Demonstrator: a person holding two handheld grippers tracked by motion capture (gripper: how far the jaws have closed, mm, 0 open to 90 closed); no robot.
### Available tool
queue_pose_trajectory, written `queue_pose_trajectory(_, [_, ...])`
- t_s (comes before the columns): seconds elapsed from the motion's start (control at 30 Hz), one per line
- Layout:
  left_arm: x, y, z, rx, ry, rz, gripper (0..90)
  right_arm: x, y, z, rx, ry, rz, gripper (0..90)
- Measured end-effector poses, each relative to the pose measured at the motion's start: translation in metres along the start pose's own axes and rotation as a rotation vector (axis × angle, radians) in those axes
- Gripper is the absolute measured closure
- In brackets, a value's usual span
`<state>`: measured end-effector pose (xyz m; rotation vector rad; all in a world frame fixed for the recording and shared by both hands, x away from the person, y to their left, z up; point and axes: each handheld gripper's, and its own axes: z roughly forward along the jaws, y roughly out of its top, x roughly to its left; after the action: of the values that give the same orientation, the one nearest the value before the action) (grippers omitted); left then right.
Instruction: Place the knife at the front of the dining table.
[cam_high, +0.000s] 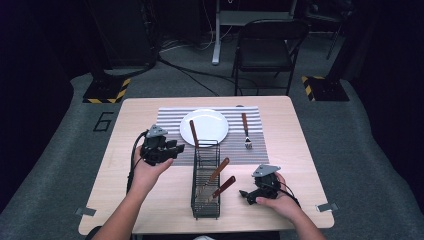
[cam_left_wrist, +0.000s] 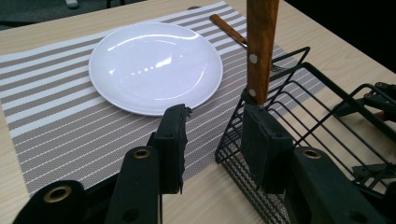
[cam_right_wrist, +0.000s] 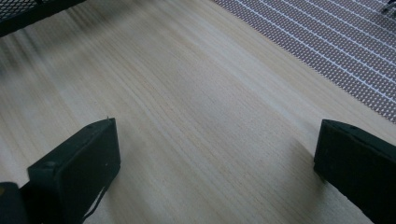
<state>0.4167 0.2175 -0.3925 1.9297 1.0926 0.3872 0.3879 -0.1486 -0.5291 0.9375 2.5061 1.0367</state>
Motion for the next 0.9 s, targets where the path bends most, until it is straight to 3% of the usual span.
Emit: queue_pose_trajectory(0.9, [-0.018,0.012,0.030,0.007,-0.057,0.020,59.8,0.000,0.000,0.000,0.001,0.000,0.000,0.0])
